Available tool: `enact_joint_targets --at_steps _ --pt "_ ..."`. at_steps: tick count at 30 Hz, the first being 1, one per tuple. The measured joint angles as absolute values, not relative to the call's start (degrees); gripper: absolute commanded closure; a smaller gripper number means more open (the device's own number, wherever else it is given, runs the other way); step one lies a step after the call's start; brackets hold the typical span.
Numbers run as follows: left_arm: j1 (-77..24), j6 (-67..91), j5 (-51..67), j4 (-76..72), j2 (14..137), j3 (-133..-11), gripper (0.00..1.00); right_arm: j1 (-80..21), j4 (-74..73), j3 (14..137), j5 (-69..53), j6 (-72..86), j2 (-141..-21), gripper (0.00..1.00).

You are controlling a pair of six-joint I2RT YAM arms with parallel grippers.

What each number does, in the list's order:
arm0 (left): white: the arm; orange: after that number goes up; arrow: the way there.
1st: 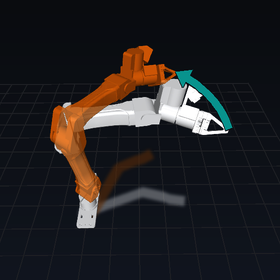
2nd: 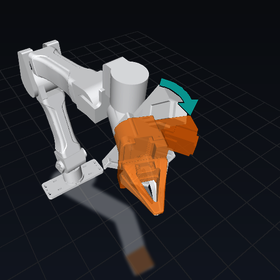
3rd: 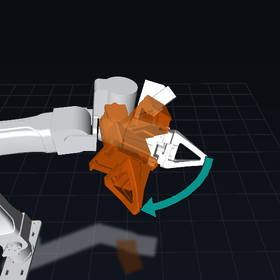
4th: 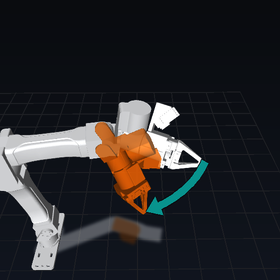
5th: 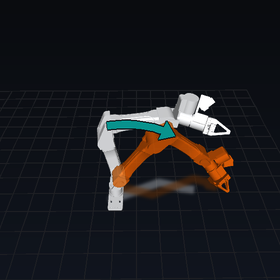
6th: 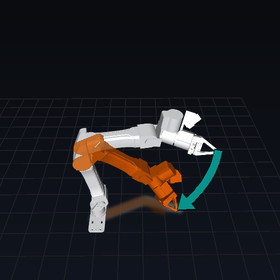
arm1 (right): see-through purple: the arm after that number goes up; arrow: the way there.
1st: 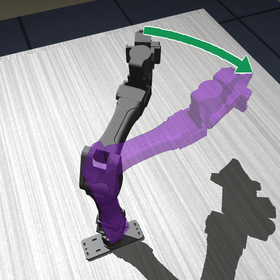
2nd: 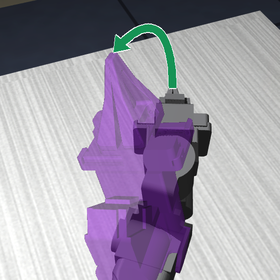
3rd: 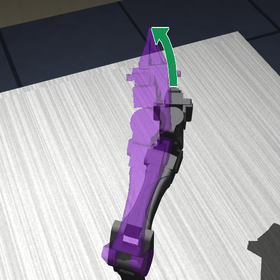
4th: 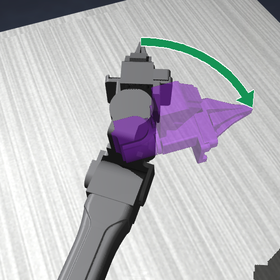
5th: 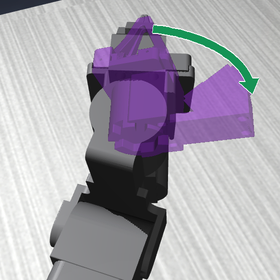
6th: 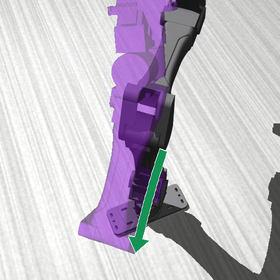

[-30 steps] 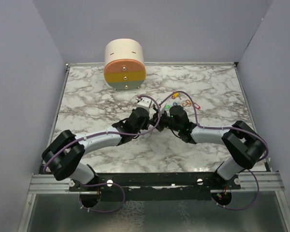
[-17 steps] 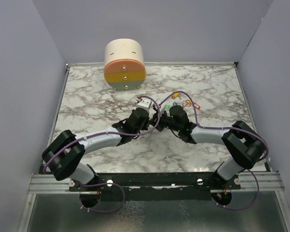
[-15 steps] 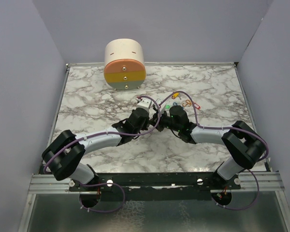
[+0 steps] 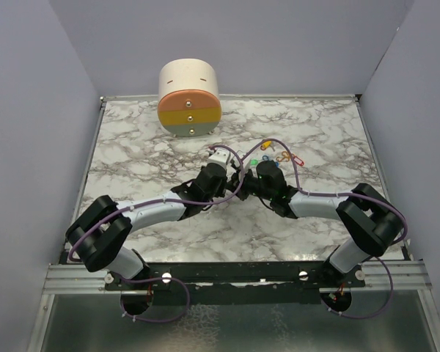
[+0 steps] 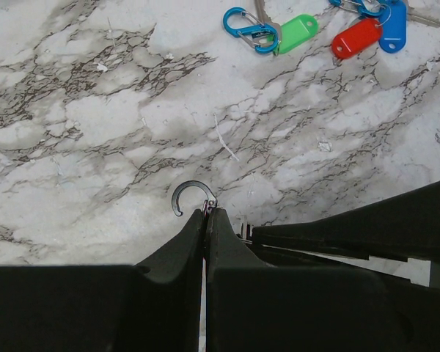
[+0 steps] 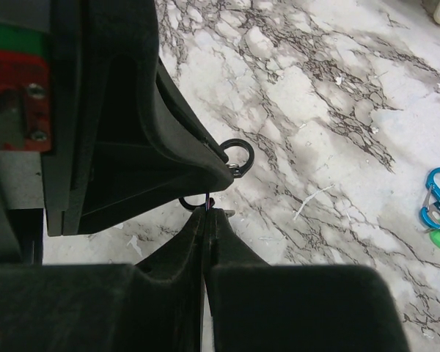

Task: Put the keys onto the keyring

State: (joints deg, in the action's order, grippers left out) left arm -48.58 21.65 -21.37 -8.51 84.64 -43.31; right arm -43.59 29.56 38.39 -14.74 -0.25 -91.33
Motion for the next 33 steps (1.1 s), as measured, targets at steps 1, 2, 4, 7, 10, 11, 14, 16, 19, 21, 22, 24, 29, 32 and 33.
enact_joint_targets --at_steps 1,2,4,7,10,11,14,16,19,21,22,24,29,32,33 --pt "-48.58 21.65 -21.37 -8.51 84.64 -43.31 1.00 -43.59 29.56 38.39 -14.74 -0.30 -91.33 0.99" --pt "-48.40 21.65 -21.39 -8.62 84.68 -43.48 1.00 -43.62 29.56 38.39 -14.79 -0.30 -91.33 0.99" --pt "-48.36 21.61 -21.39 -8.84 84.68 -43.51 1.00 -43.79 29.54 38.39 -14.85 -0.32 -91.33 0.99" --pt "-48.31 21.52 -21.39 -8.95 84.68 -43.57 1.00 -43.94 29.52 38.39 -15.11 -0.32 -91.42 0.99" --pt "-48.29 21.47 -21.39 -8.97 84.68 -43.68 1.00 -43.99 29.52 38.41 -15.27 -0.32 -91.42 0.99" --pt "-48.16 21.47 -21.37 -8.97 84.71 -43.68 1.00 -44.01 29.52 38.41 -15.33 -0.32 -91.42 0.99" --pt "-47.97 21.47 -21.37 -9.28 84.90 -43.70 1.00 -44.23 29.52 38.44 -15.38 -0.32 -91.42 0.99" --pt "-47.81 21.52 -21.39 -9.61 85.21 -43.70 1.00 -44.31 29.50 38.52 -15.44 -0.32 -91.42 0.99" --pt "-47.57 21.61 -21.37 -9.82 85.47 -43.70 1.00 -44.31 29.34 38.72 -15.42 -0.34 -91.53 0.99" --pt "-47.40 21.78 -21.39 -9.85 85.47 -43.70 1.00 -44.31 29.10 38.98 -15.42 -0.32 -91.66 0.99" --pt "-47.35 21.93 -21.39 -9.87 85.47 -43.70 1.00 -44.29 29.04 39.09 -15.42 -0.34 -91.72 0.99" --pt "-47.31 22.15 -21.41 -9.87 85.47 -43.70 1.00 -44.31 28.97 39.20 -15.42 -0.32 -91.85 0.99" --pt "-47.20 22.59 -21.41 -9.89 85.47 -43.70 1.00 -44.31 28.69 39.22 -15.42 -0.34 -91.94 0.99" --pt "-47.09 22.87 -21.43 -9.89 85.47 -43.70 0.92 -44.31 28.67 39.24 -15.42 -0.32 -91.96 0.99" --pt "-46.98 23.07 -21.43 -9.87 85.47 -43.72 0.84 -44.31 28.64 39.24 -15.40 -0.34 -91.96 0.99"
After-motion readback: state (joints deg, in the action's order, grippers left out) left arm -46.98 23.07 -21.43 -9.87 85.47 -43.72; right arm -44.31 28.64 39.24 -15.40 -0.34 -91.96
